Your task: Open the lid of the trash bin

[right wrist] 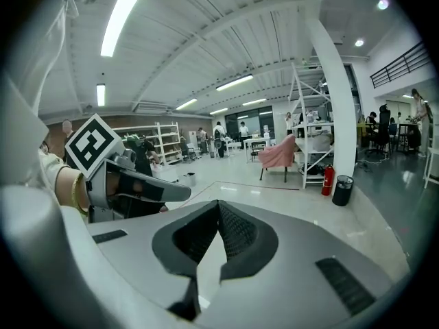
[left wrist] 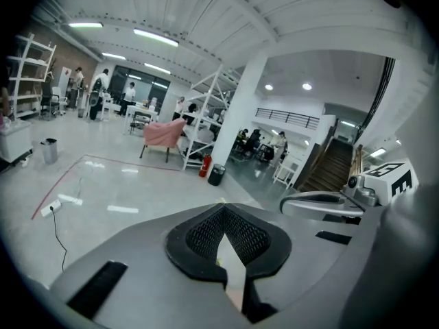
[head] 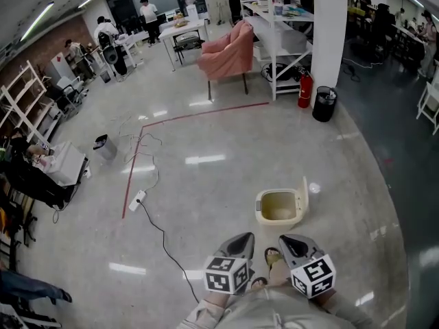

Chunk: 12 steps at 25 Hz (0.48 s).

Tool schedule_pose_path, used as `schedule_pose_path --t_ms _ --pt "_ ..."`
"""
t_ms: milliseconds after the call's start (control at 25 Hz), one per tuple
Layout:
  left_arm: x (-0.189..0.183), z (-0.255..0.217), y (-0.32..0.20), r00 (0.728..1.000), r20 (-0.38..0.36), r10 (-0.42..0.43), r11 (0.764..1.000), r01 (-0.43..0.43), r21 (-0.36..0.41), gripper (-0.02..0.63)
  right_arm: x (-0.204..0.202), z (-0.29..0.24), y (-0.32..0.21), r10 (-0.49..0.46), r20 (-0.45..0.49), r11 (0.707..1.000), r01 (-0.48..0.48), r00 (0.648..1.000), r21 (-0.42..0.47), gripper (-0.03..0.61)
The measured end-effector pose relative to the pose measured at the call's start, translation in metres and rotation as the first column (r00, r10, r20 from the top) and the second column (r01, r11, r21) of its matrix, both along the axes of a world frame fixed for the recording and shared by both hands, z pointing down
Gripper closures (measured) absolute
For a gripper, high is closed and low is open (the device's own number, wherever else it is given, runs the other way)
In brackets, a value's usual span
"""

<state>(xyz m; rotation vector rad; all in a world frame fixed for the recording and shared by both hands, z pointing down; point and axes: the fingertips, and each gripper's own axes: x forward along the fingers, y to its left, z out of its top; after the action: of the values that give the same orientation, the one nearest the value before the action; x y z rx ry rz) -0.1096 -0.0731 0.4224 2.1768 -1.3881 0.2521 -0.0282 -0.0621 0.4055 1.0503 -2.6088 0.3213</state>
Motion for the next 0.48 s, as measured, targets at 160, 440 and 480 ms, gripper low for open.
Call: schedule_pose_path --t_ms 160,440,480 --pt "0.002 -0.002 0.01 1.0 -0.007 0.015 1.0 -0.015 0.016 0.611 0.002 0.0 0.01 0.01 0.015 1.0 -0.01 1.0 -0.014 0.574" --pt "-0.004 -0.013 0.015 1.0 -0.012 0.016 0.999 -0.016 0.034 0.611 -0.001 -0.01 0.013 0.03 0.041 0.999 -0.029 0.999 -0.014 0.574" --pt "-0.004 -0.013 0.015 1.0 -0.014 0.016 0.999 -0.015 0.035 0.61 -0.002 -0.01 0.014 0.028 0.041 0.999 -0.028 0.999 -0.017 0.574"
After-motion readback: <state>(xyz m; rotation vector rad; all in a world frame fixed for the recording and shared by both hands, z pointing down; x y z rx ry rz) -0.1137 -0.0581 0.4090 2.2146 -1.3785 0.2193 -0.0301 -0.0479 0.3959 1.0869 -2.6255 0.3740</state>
